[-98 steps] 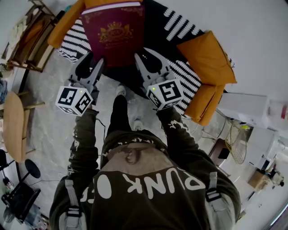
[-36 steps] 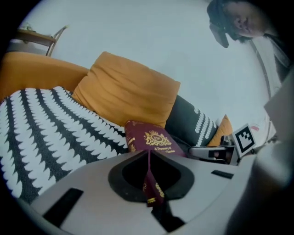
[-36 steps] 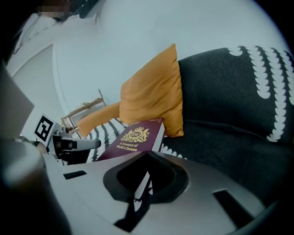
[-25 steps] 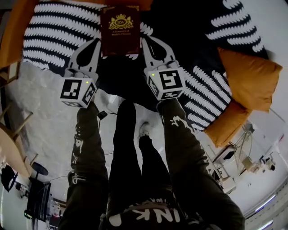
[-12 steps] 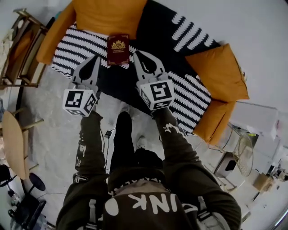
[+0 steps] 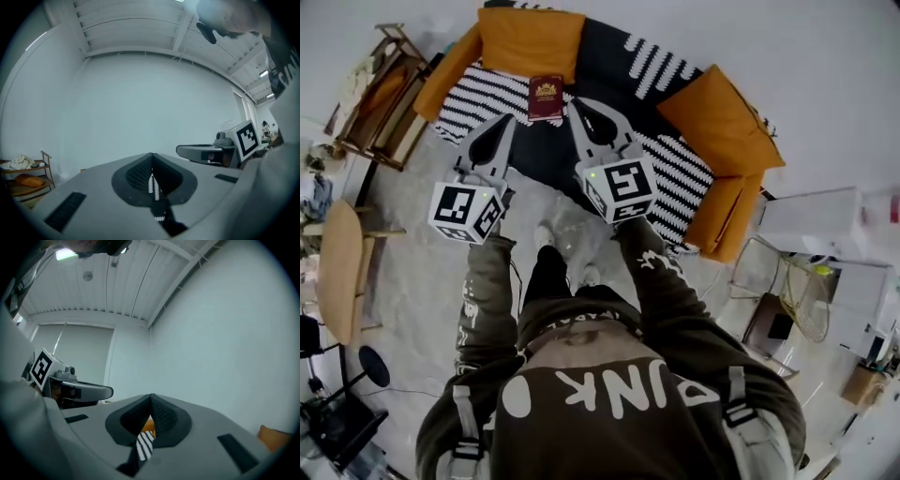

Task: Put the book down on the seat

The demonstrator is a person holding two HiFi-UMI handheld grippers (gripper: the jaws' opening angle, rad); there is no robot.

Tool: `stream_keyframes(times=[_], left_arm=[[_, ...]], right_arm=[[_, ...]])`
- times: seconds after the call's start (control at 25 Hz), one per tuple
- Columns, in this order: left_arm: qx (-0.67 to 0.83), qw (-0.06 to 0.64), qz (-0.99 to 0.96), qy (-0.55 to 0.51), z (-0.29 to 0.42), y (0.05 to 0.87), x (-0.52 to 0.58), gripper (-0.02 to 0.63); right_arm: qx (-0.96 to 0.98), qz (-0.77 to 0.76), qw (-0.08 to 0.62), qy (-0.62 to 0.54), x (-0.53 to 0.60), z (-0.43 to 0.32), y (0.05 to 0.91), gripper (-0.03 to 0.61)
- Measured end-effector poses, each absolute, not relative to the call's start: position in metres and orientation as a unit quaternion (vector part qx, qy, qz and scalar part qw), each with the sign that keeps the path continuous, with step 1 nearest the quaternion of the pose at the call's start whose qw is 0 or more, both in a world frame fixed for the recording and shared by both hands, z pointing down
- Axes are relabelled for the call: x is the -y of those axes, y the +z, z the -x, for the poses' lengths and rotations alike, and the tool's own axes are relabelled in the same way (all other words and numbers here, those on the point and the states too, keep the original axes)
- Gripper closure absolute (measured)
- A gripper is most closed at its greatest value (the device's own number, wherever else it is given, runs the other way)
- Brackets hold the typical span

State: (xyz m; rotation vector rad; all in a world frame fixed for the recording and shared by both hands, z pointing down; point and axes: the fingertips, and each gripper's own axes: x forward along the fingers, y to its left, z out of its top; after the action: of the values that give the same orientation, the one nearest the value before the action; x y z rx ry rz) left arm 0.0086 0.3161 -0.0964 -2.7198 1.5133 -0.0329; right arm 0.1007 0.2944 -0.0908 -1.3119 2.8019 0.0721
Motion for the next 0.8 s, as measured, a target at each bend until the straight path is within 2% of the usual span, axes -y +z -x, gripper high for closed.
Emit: stream_keyframes(times=[0.28,0.8], left_arm=[[-0.49,0.038,0.871,-0.01,-0.003,-0.133,-0.37,0.611],[-0.477,0.049,0.877,-0.003,0.017,-0.151,-0.396,0.611]], right_arm=[[-0.901,0.432,0.031,0.035,-0.356,-0.108,-0.123,0.568],[-0.905,0.421,0.019,0.059,-0.385,-0.075,-0.139,0.569]])
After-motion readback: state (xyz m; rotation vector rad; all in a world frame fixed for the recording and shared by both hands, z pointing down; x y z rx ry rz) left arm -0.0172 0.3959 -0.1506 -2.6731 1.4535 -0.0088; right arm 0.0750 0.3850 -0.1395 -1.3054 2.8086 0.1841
